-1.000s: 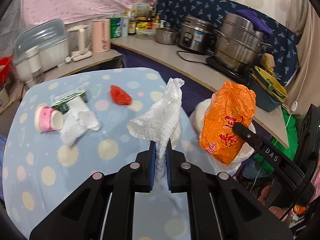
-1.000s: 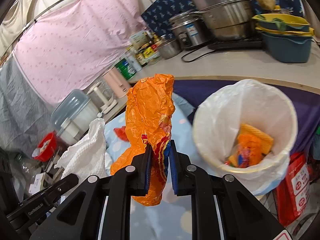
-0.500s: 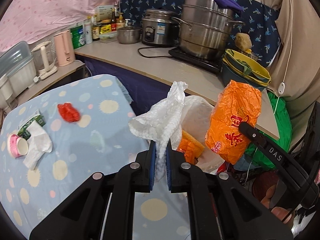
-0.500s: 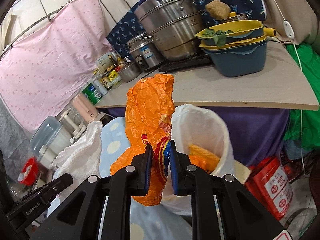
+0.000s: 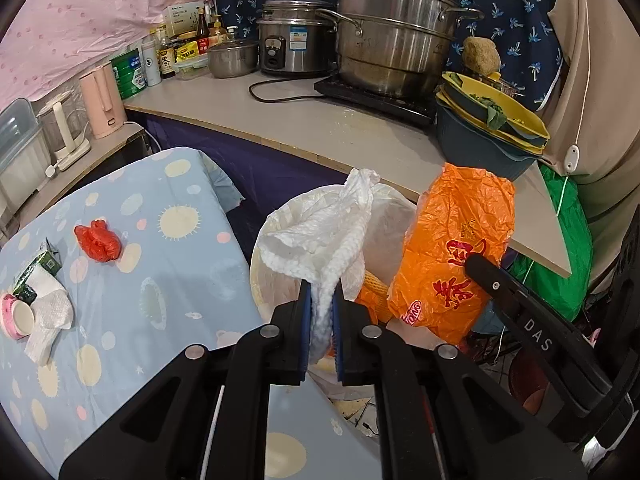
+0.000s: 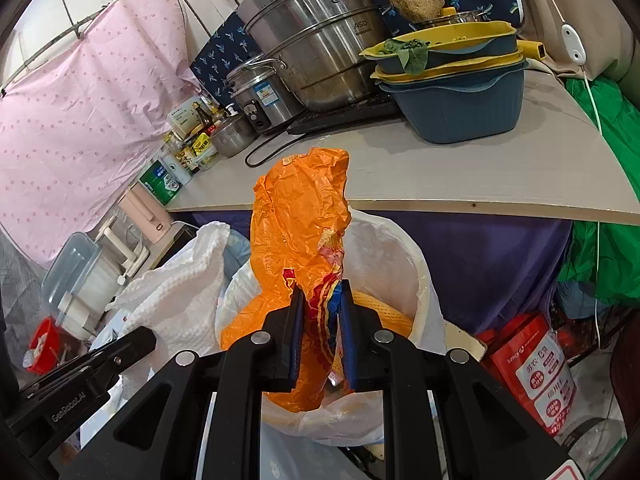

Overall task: Collect trash
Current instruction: 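Carry the tissue and orange bag over the bin and release both, then move both open grippers back over the table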

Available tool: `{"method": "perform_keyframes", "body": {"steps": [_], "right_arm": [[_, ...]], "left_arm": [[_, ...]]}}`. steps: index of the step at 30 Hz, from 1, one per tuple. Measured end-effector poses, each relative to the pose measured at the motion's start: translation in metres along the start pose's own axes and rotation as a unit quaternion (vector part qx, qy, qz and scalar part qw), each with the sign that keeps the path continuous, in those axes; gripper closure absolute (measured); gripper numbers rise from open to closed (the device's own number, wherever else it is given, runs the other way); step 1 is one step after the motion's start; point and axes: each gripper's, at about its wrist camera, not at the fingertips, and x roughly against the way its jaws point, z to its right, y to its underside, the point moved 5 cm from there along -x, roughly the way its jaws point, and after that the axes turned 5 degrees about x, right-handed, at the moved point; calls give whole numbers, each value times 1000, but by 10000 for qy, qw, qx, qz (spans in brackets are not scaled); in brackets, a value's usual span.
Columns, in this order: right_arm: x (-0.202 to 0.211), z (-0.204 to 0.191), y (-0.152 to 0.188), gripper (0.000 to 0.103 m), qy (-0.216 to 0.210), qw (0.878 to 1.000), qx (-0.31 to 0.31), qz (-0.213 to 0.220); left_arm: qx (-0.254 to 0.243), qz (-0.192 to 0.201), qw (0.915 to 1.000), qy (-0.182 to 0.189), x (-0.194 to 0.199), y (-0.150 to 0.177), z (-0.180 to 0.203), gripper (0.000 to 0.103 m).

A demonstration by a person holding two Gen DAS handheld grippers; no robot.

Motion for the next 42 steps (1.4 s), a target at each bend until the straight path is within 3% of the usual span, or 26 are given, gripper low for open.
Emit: {"method": "perform_keyframes", "body": {"steps": [8,10,12,15,31,42], "right_arm": [[-7,0,0,78,30,10000,-4,-45],[-6,1,0,70,50,10000,-50,-12],[-5,2,0,65,51,9999,-89,30],[-3,1,-1,61,49,9999,-110,55],[9,-27,-3,55,-75,9999,43,148],[13,-67,-1,54,-281,9991,301,114]], "left_arm": [[2,-71,9999,-72,-17,0,3,91],[-35,-23,9999,-127,-19,0,3,79],[-35,34,9998,-198,-18,0,2,56],[46,109,9996,-245,-16,-1,-1,45],[311,160,9988,-334,-3,-4,-27,44],[599,299,9970,-390,20,-4,-60,42]]}}
